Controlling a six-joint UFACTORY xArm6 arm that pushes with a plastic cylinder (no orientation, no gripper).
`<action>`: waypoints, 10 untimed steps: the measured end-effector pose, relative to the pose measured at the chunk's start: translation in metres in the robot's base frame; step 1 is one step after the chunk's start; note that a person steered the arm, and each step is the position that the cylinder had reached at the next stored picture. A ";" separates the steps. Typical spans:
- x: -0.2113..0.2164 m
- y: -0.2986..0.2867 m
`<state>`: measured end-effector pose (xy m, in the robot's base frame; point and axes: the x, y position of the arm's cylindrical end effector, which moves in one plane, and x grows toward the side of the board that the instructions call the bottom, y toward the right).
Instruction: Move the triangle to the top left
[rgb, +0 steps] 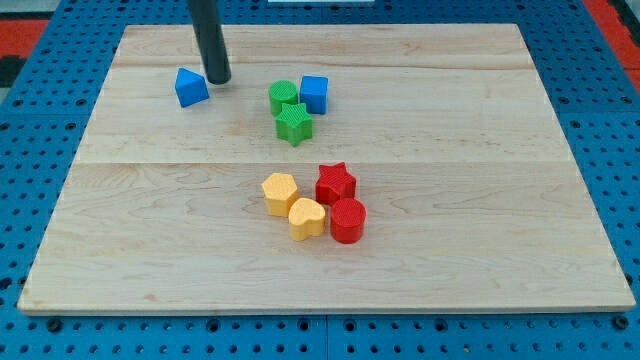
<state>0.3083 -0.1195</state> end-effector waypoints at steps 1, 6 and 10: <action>0.025 -0.012; 0.039 -0.027; -0.015 -0.091</action>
<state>0.2933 -0.2100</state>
